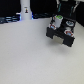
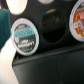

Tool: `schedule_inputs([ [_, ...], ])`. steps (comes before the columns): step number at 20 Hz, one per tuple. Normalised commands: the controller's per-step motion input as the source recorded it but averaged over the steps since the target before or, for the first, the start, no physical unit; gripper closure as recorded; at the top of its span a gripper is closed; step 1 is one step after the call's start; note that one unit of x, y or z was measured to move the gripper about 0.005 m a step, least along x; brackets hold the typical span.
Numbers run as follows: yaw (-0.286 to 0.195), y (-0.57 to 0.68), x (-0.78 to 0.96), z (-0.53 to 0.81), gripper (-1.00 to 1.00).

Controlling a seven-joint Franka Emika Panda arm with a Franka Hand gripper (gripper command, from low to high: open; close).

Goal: Open the kcup holder, insert the kcup into the holder, and close the kcup holder

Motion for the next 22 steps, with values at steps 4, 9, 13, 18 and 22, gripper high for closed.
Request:
schedule_inputs([
  [4, -0.113, -0.35, -0.3, 0.0, -1.0],
  [9, -0.095, -0.2, 0.0, 0.02, -1.0],
  [13, -0.05, 0.0, 0.07, 0.04, -1.0],
  [18, -0.038, 0.03, 0.11, 0.14, -1.0],
  [22, -0.091, -0.17, 0.02, 0.0, -1.0],
])
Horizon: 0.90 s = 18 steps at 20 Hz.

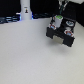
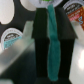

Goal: Open the kcup holder, insert the kcup into the holder, and close the kcup holder

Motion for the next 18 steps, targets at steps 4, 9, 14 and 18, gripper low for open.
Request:
schedule_inputs([
  [4, -0.078, -0.06, 0.03, 0.06, -1.0],
  [9, -0.075, -0.03, 0.05, 0.11, -1.0],
  [14, -0.08, -0.01, 0.09, 0.1, -1.0],
  [18, -0.106, -0.1, 0.01, 0.04, -1.0],
])
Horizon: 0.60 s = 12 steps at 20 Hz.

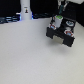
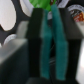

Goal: Open the kcup holder, insert the kcup into the holder, and close the kcup holder

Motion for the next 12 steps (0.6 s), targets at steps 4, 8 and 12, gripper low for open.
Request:
schedule_inputs([
  [4, -0.109, -0.1, 0.02, 0.05, -1.0],
  [8, -0.125, -0.21, 0.0, 0.0, -1.0],
  [12, -0.133, -0.31, 0.0, 0.0, -1.0],
])
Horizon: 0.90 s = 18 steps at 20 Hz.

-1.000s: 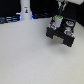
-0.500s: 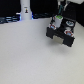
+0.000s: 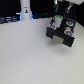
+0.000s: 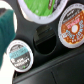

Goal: Open the kcup holder, insert the kcup into the holder, and close the kcup holder

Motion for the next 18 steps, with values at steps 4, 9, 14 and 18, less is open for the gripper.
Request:
schedule_inputs([
  [4, -0.125, -0.28, 0.0, -0.06, -1.0],
  [9, -0.092, -0.09, 0.11, -0.12, -1.0],
  [14, -0.06, 0.0, 0.22, -0.13, -1.0],
  [18, -0.078, 0.0, 0.15, -0.14, -1.0],
])
